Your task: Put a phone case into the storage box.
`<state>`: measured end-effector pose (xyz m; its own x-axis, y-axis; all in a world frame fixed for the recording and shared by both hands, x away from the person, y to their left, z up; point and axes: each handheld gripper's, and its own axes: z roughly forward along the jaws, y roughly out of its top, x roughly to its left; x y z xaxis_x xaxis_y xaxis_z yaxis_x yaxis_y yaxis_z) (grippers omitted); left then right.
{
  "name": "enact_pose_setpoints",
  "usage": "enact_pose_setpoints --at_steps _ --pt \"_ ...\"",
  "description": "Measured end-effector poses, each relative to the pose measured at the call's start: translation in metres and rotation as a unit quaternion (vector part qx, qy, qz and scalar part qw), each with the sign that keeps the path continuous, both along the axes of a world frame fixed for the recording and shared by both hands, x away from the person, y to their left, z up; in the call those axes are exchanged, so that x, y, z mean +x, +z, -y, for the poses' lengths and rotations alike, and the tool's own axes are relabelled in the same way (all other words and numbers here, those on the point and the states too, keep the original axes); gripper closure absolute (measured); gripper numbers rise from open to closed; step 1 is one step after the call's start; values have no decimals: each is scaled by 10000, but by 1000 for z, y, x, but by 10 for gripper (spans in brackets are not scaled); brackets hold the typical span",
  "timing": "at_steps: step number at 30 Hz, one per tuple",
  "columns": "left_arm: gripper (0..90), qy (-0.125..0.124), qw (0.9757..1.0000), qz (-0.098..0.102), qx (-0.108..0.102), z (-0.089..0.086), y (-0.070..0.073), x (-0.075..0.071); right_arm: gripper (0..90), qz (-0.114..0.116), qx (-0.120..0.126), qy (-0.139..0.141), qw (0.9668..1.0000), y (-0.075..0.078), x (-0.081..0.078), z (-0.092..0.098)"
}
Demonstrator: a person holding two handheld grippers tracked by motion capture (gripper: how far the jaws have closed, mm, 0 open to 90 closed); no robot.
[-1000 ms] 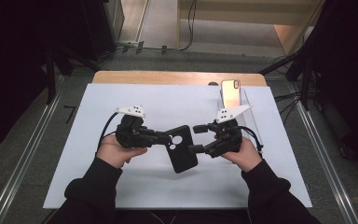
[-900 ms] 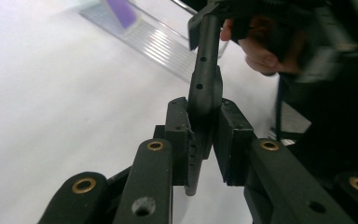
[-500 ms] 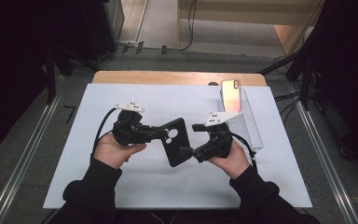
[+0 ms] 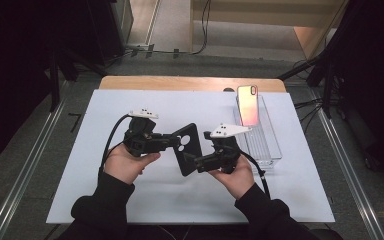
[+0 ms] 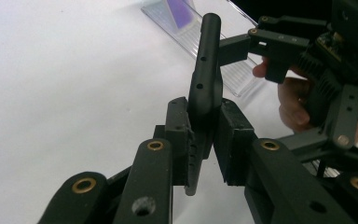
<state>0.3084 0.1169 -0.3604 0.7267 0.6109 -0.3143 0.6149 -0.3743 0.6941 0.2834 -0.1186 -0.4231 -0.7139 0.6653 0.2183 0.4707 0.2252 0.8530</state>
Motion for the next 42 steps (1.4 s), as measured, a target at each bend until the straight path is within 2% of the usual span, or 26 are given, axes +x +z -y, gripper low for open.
enact_pose_setpoints --at_steps 6,10,20,25,28,39,42 --pt "775 49 10000 -14 -16 5 -1 -2 10 -27 -77 -115 9999 -3 -1 -10" --pt "775 43 10000 -23 3 9 -3 -3 31 -31 -47 -199 9998 -3 -1 -13" --pt "775 71 9999 -57 -67 14 -5 -5 52 -81 -191 -318 9993 -7 1 -17" --pt "775 81 10000 -2 -37 16 -5 -7 107 -68 -187 -401 9990 -7 2 -16" --pt "774 87 9999 -11 -49 16 -5 -7 118 18 -248 -378 9990 -7 1 -16" --pt "774 166 9999 -15 -24 17 -5 -7 111 -40 -204 -410 9989 -8 3 -18" --pt "774 226 9997 -94 -63 18 -5 -7 111 -44 -210 -423 9989 -8 3 -19"
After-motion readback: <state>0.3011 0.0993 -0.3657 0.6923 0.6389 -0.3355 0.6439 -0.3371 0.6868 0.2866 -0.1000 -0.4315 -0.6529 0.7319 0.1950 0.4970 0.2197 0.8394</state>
